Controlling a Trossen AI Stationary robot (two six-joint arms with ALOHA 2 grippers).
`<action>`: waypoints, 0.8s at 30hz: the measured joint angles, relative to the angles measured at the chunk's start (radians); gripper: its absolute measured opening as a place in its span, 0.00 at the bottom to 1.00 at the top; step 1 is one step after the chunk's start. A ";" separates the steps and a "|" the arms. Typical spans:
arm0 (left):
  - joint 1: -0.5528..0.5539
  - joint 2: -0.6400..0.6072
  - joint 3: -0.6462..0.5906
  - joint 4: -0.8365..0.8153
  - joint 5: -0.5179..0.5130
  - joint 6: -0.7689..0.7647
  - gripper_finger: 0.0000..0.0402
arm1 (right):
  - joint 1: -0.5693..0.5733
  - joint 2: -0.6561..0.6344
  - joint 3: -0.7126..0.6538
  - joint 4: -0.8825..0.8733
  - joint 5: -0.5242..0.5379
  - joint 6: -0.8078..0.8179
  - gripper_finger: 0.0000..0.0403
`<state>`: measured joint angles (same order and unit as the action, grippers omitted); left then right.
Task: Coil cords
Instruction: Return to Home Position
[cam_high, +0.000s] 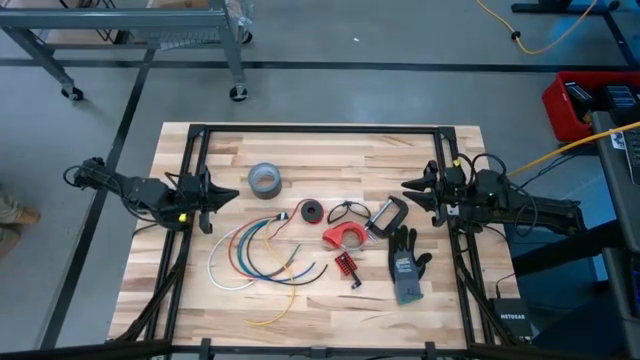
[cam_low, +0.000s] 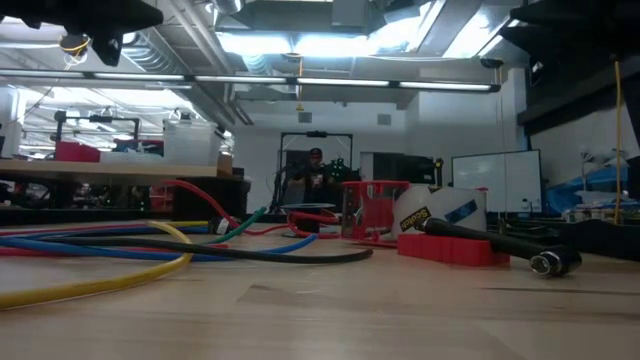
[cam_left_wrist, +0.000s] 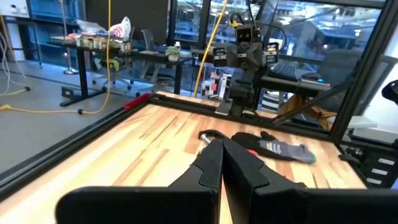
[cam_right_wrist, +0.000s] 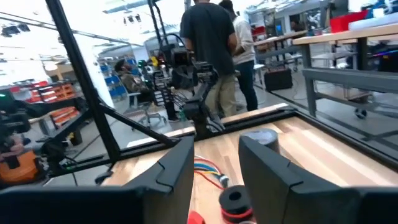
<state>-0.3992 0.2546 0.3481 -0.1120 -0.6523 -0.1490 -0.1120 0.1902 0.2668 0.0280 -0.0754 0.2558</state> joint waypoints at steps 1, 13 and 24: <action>0.000 -0.001 0.000 -0.007 0.000 0.000 0.01 | 0.000 -0.003 0.000 -0.010 0.006 0.000 0.33; 0.000 -0.043 -0.099 -0.002 0.003 -0.053 0.01 | 0.000 -0.165 0.000 -0.141 -0.064 0.001 0.33; 0.001 -0.176 -0.339 0.303 0.121 0.024 0.01 | 0.000 -0.188 0.000 -0.199 -0.075 0.000 0.33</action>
<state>-0.3985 0.0787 0.0095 0.1906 -0.5310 -0.1249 -0.1119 0.0025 0.2668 -0.1710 -0.1501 0.2561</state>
